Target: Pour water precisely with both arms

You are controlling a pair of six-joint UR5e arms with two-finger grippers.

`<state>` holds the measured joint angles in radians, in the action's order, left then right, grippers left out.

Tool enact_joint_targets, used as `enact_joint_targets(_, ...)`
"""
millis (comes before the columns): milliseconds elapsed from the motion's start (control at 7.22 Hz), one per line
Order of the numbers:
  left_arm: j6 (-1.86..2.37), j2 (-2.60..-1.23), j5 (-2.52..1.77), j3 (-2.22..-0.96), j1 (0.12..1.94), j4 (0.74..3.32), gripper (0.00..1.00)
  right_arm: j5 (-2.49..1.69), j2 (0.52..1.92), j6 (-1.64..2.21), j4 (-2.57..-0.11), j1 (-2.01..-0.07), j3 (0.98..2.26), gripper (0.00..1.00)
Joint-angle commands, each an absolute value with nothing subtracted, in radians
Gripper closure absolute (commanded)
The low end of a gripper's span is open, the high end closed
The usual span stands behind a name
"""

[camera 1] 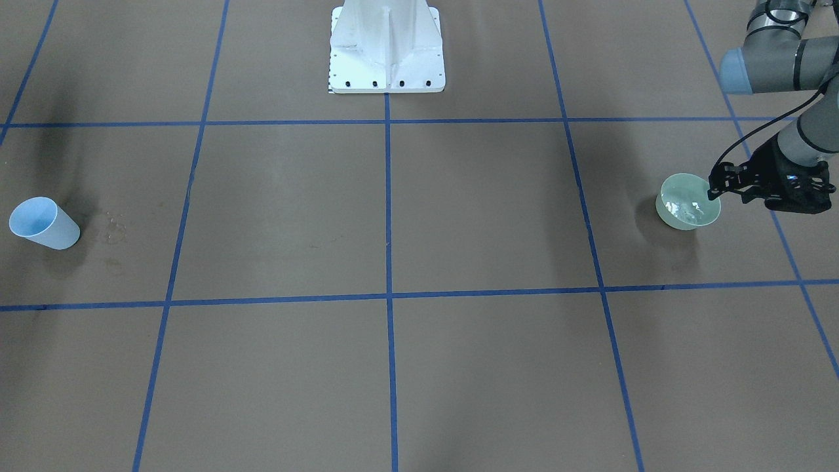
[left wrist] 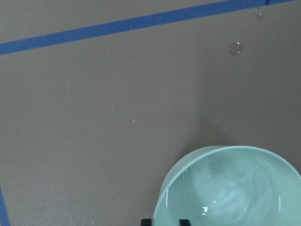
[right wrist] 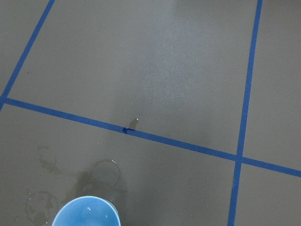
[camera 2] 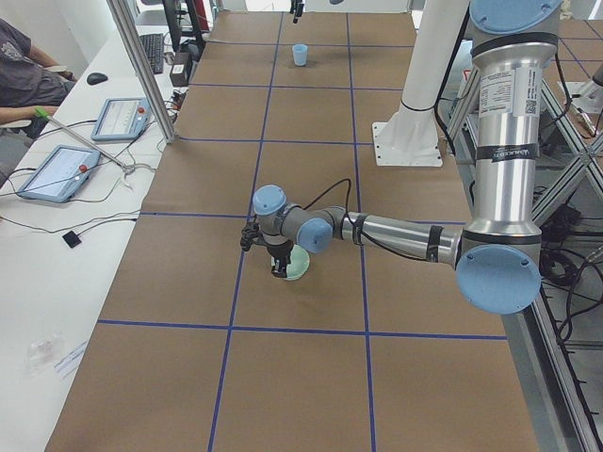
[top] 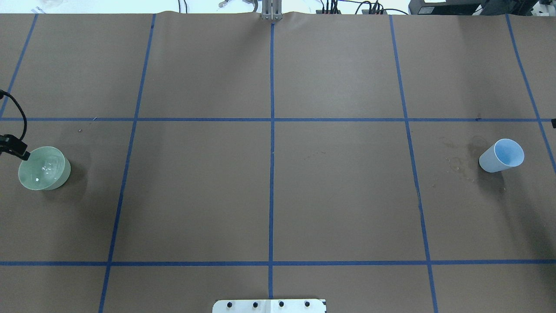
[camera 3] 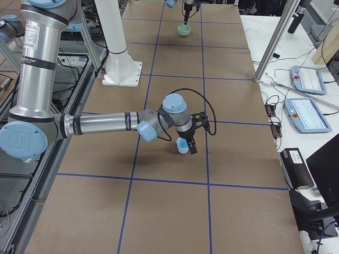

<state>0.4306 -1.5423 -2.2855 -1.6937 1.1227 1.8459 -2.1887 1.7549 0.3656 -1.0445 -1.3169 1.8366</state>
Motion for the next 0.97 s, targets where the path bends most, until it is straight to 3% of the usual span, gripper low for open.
enact_joint_targets(0, 0.265, -1.552, -2.321, -1.704, 1.266, 1.833, 0.0, -2.247, 1.752, 0.371, -1.09, -1.347, 1.832, 0.01)
enact_joint_targets(416, 0.232, -1.546, -2.455, -1.698, 1.426, 1.789, 0.0, -2.321, 1.66, 0.35, -1.367, -1.394, 1.829, 0.01)
enact_joint_targets(831, 0.232, -1.516, -2.457, -1.68, 1.462, 1.77, 0.0, -2.324, 1.654, 0.267, -1.489, -1.4, 1.804, 0.01)
